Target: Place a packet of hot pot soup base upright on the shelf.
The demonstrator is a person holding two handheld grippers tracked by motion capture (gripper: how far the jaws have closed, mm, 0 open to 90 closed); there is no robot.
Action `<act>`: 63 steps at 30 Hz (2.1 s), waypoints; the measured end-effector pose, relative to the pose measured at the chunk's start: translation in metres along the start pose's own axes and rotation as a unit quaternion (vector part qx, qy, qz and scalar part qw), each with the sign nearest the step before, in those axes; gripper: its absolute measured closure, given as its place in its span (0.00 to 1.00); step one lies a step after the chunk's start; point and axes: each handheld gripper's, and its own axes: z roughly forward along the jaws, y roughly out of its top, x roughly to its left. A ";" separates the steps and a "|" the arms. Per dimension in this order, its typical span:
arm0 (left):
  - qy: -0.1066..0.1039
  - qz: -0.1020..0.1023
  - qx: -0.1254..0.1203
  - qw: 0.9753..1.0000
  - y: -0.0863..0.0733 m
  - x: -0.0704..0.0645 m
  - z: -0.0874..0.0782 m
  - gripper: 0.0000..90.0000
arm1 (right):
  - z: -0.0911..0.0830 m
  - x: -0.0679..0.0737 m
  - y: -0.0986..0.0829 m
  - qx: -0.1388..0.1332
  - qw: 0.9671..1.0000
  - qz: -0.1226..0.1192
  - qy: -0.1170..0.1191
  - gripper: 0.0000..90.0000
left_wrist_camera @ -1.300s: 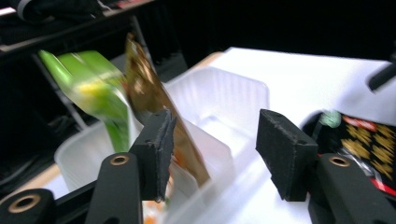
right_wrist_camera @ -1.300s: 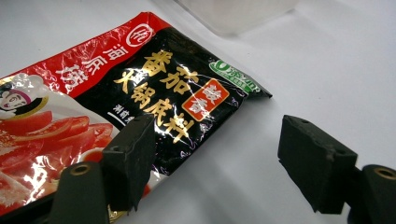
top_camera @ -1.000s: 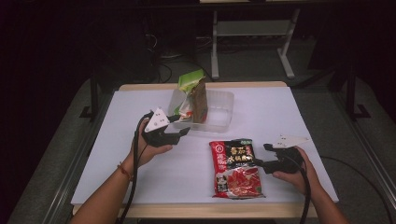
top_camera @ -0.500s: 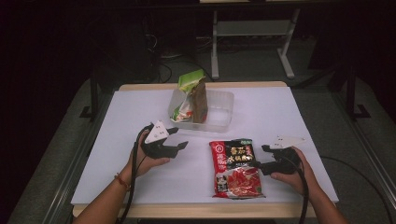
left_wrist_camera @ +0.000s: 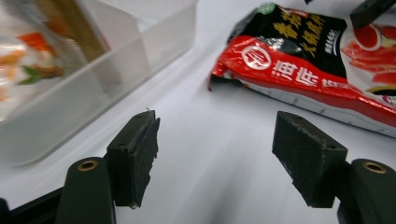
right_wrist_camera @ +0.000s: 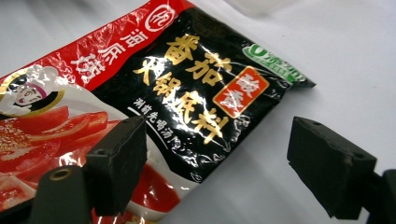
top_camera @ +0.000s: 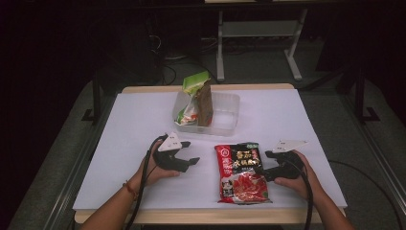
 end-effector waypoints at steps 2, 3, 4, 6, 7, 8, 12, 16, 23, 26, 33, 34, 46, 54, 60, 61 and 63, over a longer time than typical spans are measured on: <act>-0.006 0.001 0.001 1.000 0.001 -0.002 0.002 0.33 | 0.003 0.001 0.000 0.005 1.000 0.003 0.007 0.21; -0.009 0.002 0.001 1.000 0.001 -0.004 0.003 0.33 | 0.004 0.001 0.000 0.009 1.000 0.001 0.009 0.21; -0.011 0.005 0.003 1.000 0.001 -0.004 0.004 0.33 | 0.005 0.001 0.000 0.012 1.000 0.004 0.012 0.21; -0.014 0.006 0.007 1.000 0.001 -0.006 0.006 0.33 | 0.008 0.002 0.000 0.018 1.000 0.008 0.017 0.20; -0.014 0.008 0.010 1.000 0.001 -0.006 0.006 0.33 | 0.009 0.002 0.000 0.019 1.000 0.009 0.020 0.19; -0.013 0.008 0.010 1.000 0.001 -0.006 0.006 0.33 | 0.010 0.002 0.000 0.020 0.999 0.012 0.022 0.19; -0.016 0.005 0.012 1.000 0.000 -0.006 0.007 0.33 | 0.014 0.002 -0.001 0.031 0.998 0.028 0.042 0.17; -0.027 -0.003 0.012 1.000 0.000 -0.007 0.010 0.33 | 0.019 0.003 -0.001 0.045 0.996 0.041 0.068 0.14; -0.079 -0.049 0.012 0.996 0.007 -0.005 0.028 0.28 | 0.021 0.006 -0.001 0.039 0.996 0.036 0.067 0.15; -0.097 -0.066 0.022 0.993 0.012 -0.004 0.040 0.24 | 0.022 0.007 0.000 0.036 0.997 0.031 0.065 0.16; -0.105 -0.106 0.038 0.988 0.021 0.000 0.065 0.19 | 0.022 0.007 -0.001 0.032 0.997 0.031 0.066 0.17; -0.103 -0.108 0.039 0.988 0.022 0.000 0.067 0.19 | 0.022 0.007 -0.002 0.030 0.997 0.030 0.066 0.17; -0.131 -0.166 0.031 0.977 0.019 0.009 0.087 0.15 | 0.022 0.008 -0.004 0.020 0.997 0.025 0.067 0.17; -0.135 -0.147 0.041 0.979 0.024 0.000 0.089 0.17 | 0.022 0.011 -0.003 0.012 0.998 0.008 0.063 0.21; -0.116 -0.137 0.037 0.983 0.025 -0.006 0.089 0.25 | 0.021 0.010 -0.004 0.009 0.998 0.011 0.061 0.24; -0.117 -0.141 0.033 0.983 0.025 -0.006 0.089 0.26 | 0.021 0.010 -0.004 0.008 0.998 0.011 0.060 0.24; -0.122 -0.144 0.028 0.982 0.026 -0.006 0.088 0.27 | 0.020 0.010 -0.003 0.005 0.998 0.009 0.056 0.27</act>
